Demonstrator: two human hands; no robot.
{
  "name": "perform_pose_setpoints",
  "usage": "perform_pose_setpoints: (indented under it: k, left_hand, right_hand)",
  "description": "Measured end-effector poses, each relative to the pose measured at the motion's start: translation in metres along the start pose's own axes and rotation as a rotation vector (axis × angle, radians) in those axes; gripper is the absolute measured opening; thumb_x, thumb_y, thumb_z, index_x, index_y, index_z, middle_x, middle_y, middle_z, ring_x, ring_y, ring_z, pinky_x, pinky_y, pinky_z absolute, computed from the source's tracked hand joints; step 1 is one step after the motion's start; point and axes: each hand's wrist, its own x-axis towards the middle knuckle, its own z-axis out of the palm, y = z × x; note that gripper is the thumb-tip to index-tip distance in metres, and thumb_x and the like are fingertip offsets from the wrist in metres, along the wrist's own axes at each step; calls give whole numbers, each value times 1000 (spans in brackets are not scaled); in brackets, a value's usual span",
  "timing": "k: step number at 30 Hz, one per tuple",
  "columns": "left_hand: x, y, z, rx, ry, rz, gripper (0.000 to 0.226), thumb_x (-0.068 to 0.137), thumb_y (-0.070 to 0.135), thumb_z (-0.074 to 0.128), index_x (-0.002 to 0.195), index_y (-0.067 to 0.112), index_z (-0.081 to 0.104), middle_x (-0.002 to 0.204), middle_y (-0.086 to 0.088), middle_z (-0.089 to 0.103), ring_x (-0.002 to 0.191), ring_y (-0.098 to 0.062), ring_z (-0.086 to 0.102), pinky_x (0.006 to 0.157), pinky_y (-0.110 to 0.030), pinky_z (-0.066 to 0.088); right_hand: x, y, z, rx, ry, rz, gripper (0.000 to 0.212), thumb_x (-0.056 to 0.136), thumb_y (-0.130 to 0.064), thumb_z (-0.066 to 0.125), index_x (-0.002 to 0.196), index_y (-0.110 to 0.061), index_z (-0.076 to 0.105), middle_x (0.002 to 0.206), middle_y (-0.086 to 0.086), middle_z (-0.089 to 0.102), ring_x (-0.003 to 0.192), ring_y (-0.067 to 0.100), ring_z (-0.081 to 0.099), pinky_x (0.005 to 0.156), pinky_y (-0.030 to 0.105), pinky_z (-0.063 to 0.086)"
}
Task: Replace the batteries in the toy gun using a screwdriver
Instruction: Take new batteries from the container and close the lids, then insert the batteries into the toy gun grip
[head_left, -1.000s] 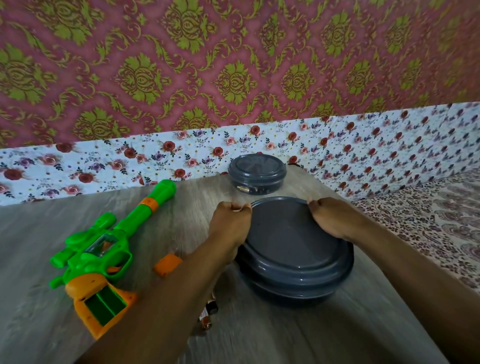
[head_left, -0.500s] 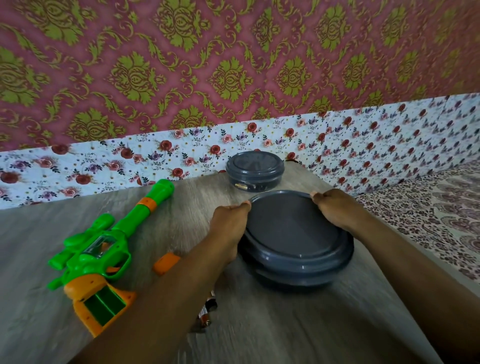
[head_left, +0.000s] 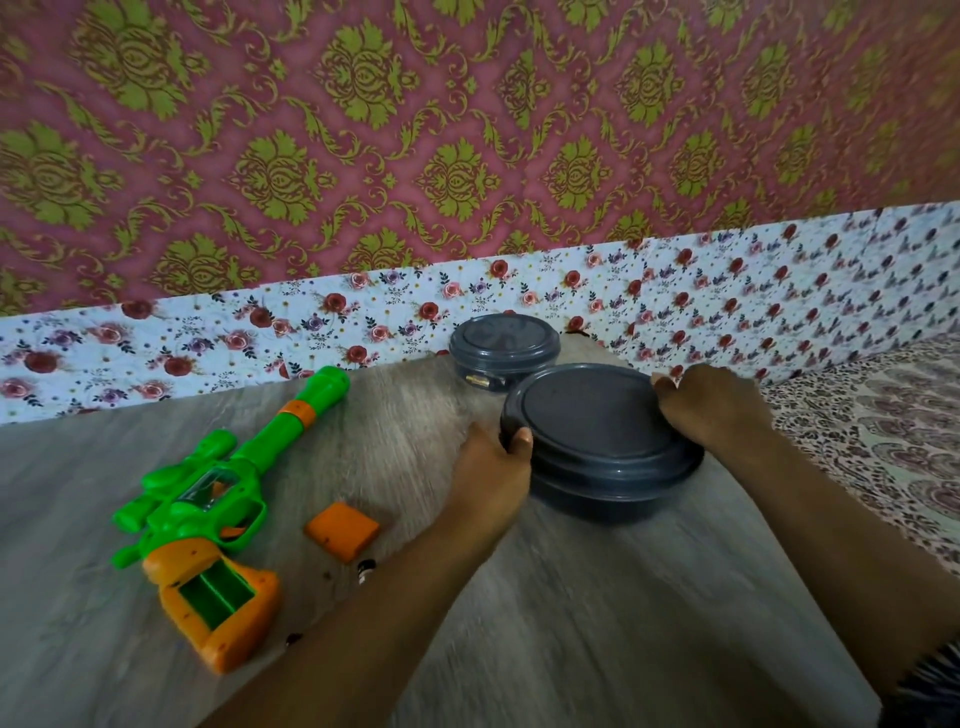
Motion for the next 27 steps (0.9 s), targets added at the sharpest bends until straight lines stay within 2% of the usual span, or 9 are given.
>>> perform_pose_setpoints:
  k: [3, 6, 9, 12, 15, 18, 23, 25, 27]
  left_hand:
    - [-16, -9, -15, -12, 53, 68, 35, 95, 30, 48, 127, 16, 45, 124, 2, 54, 106, -13, 54, 89, -29, 47]
    - [-33, -13, -32, -62, 139, 156, 40, 93, 22, 54, 131, 19, 44, 129, 5, 49, 113, -8, 48, 91, -22, 40]
    - [-47, -18, -61, -83, 265, 241, 34, 90, 16, 58, 123, 22, 48, 119, 9, 50, 110, -2, 46, 93, -22, 41]
    - [-56, -25, -97, -67, 389, 284, 34, 89, 10, 58, 121, 18, 49, 118, 9, 50, 111, -2, 45, 94, -23, 40]
    - [-63, -35, -132, 3, 473, 226, 36, 88, 10, 60, 122, 13, 50, 120, 5, 51, 115, -8, 45, 101, -26, 37]
    - [-73, -47, -161, 90, 490, 138, 37, 82, 20, 67, 116, 11, 53, 122, -3, 56, 115, -18, 51, 102, -35, 40]
    - [-90, -54, -183, 738, 542, -85, 60, 85, 43, 59, 124, 3, 41, 120, -21, 52, 114, -38, 50, 91, -37, 40]
    - [-88, -58, -188, 905, 444, -200, 62, 86, 56, 49, 121, 4, 45, 120, -20, 56, 115, -35, 52, 90, -34, 41]
    - [-83, -63, -194, 955, 311, -238, 55, 85, 63, 43, 114, 18, 58, 119, -12, 61, 113, -29, 56, 85, -29, 43]
  right_hand:
    - [-19, -22, -7, -165, 277, -260, 44, 91, -42, 38, 95, -3, 59, 104, 21, 59, 102, 38, 53, 89, 44, 43]
    - [-52, -66, -12, -10, 327, -589, 33, 90, -33, 41, 95, -8, 62, 93, 12, 64, 91, 29, 55, 85, 38, 45]
    - [-94, -111, -8, 224, 147, -784, 22, 88, -27, 49, 86, -12, 64, 87, 6, 66, 79, 19, 59, 72, 37, 52]
    - [-121, -143, 4, 241, -114, -872, 15, 85, -20, 53, 79, -10, 62, 87, 7, 67, 75, 20, 60, 63, 33, 50]
    - [-131, -159, 17, 133, -343, -900, 13, 82, -14, 56, 87, -10, 68, 93, 9, 68, 85, 23, 63, 73, 37, 54]
    - [-133, -161, 25, 121, -458, -900, 16, 78, -9, 59, 88, -11, 71, 97, 8, 70, 87, 20, 64, 80, 39, 55]
    - [-130, -146, 30, 94, -612, -935, 16, 76, -15, 68, 90, -21, 70, 93, -2, 69, 81, 9, 62, 75, 30, 54]
    - [-129, -139, 33, 142, -687, -929, 19, 75, -17, 71, 93, -21, 69, 87, -2, 66, 70, 5, 58, 60, 24, 51]
    - [-129, -133, 34, 184, -793, -896, 25, 73, -18, 74, 96, -20, 65, 84, -2, 63, 61, 5, 55, 48, 22, 47]
